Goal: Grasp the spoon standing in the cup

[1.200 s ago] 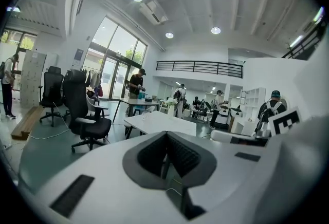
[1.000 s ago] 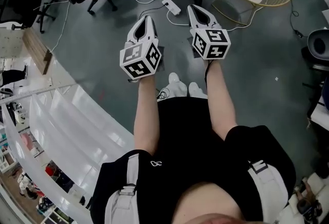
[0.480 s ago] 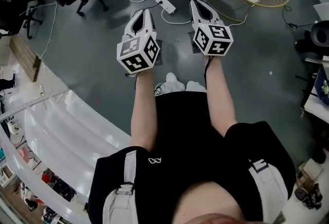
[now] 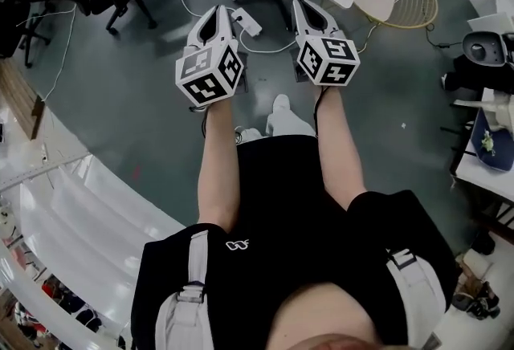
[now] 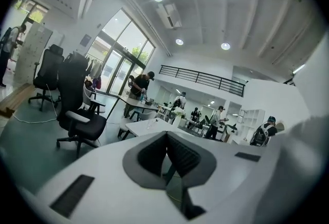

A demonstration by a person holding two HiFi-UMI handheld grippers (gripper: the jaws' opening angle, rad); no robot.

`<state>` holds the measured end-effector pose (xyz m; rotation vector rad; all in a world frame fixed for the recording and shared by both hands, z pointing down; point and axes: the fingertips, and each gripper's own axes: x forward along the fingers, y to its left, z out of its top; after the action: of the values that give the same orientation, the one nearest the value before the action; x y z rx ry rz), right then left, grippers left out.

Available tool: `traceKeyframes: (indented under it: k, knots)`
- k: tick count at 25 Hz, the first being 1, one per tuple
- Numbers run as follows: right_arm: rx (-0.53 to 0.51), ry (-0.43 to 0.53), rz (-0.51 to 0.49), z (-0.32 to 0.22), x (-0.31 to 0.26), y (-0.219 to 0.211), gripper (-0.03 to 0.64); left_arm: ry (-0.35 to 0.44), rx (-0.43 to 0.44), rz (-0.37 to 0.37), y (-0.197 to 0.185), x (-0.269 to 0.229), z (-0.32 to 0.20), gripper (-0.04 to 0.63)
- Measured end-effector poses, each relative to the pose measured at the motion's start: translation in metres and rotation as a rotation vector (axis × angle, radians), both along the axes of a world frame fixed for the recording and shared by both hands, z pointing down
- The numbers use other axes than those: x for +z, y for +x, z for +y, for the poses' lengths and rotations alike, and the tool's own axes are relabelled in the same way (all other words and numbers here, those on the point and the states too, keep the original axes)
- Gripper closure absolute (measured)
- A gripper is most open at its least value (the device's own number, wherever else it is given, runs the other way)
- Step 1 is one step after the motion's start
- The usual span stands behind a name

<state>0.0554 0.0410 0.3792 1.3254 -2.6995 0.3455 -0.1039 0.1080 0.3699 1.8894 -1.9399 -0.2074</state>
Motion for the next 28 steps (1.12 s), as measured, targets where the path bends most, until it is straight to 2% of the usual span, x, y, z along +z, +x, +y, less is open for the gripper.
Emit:
traceKeyframes:
  k: [4, 8, 12, 18, 23, 28]
  knots:
    - [-0.003, 0.053, -0.024, -0.012, -0.024, -0.009, 0.611, 0.047, -0.015, -0.010, -0.017, -0.015, -0.006, 0.583]
    - [-0.002, 0.132, -0.061, -0.039, -0.065, -0.015, 0.611, 0.133, -0.032, -0.048, -0.032, -0.049, -0.025, 0.583]
    - [-0.040, 0.167, -0.074, -0.066, -0.074, -0.032, 0.611, 0.169, -0.035, -0.087, -0.036, -0.059, -0.055, 0.583]
    - [-0.049, 0.114, -0.085, -0.132, -0.055, -0.052, 0.611, 0.148, -0.072, -0.124, -0.048, -0.052, -0.099, 0.583]
    - [-0.126, 0.096, -0.101, -0.195, -0.048, -0.102, 0.611, 0.118, -0.112, -0.116, -0.079, -0.045, -0.162, 0.583]
    - [-0.096, 0.036, -0.062, -0.269, -0.017, -0.120, 0.611, 0.046, -0.095, -0.184, -0.093, -0.022, -0.233, 0.583]
